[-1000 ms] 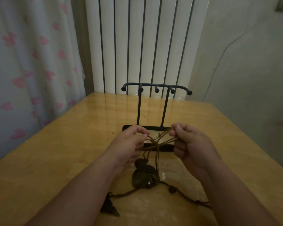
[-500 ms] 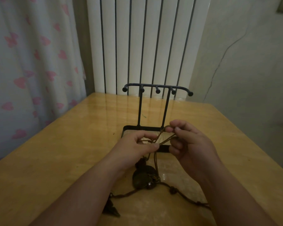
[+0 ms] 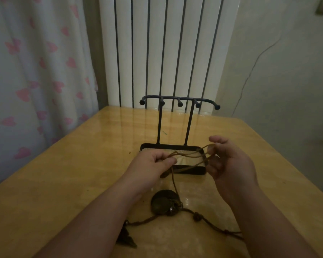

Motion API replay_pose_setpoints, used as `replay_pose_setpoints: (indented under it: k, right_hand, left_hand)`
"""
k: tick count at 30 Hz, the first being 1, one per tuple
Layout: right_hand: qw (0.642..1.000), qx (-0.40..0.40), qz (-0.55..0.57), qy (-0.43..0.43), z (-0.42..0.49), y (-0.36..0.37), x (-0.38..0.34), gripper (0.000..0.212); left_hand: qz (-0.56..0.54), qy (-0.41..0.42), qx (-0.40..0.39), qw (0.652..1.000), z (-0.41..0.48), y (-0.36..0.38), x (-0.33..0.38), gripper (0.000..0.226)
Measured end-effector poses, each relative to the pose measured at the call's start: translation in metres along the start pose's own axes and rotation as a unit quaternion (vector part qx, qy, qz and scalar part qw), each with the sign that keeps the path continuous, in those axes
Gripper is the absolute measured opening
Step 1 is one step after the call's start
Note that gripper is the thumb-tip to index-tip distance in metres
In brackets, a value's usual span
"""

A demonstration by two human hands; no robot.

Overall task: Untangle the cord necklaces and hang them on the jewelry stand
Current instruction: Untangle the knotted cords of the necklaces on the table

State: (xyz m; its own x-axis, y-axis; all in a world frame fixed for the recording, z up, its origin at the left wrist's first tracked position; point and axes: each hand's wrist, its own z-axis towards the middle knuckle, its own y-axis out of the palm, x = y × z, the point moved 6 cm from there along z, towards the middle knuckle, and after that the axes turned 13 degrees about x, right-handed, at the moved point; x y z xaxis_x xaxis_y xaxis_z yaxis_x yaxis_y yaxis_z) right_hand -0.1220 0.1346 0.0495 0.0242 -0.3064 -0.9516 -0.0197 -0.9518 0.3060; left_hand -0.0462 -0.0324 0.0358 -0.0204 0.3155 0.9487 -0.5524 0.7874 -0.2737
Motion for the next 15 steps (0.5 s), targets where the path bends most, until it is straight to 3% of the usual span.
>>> replay_pose_setpoints:
  k: [2, 4, 9, 12, 15]
  right_hand:
    - [0.972, 0.048, -0.211, -0.089, 0.001, -0.004, -0.002, 0.015]
    - [0.933, 0.050, -0.313, -0.170, -0.001, 0.000, -0.003, 0.009]
    - [0.922, -0.055, -0.300, -0.236, -0.012, 0.018, -0.001, 0.015]
    - [0.915, -0.118, -0.319, -0.219, -0.018, 0.024, 0.006, 0.023]
    - [0.908, -0.130, -0.350, -0.191, -0.019, 0.028, 0.012, 0.029]
  left_hand:
    - [0.003, 0.006, 0.003, 1.000, 0.000, 0.000, 0.001, 0.015]
    - [0.014, 0.014, 0.003, 1.000, -0.001, 0.000, 0.002, 0.016]
    - [0.031, 0.028, -0.001, 0.999, -0.002, 0.000, 0.004, 0.015]
    - [0.022, 0.029, -0.005, 0.999, -0.002, 0.000, 0.004, 0.017]
    - [0.006, 0.029, -0.009, 1.000, 0.001, 0.000, 0.002, 0.019]
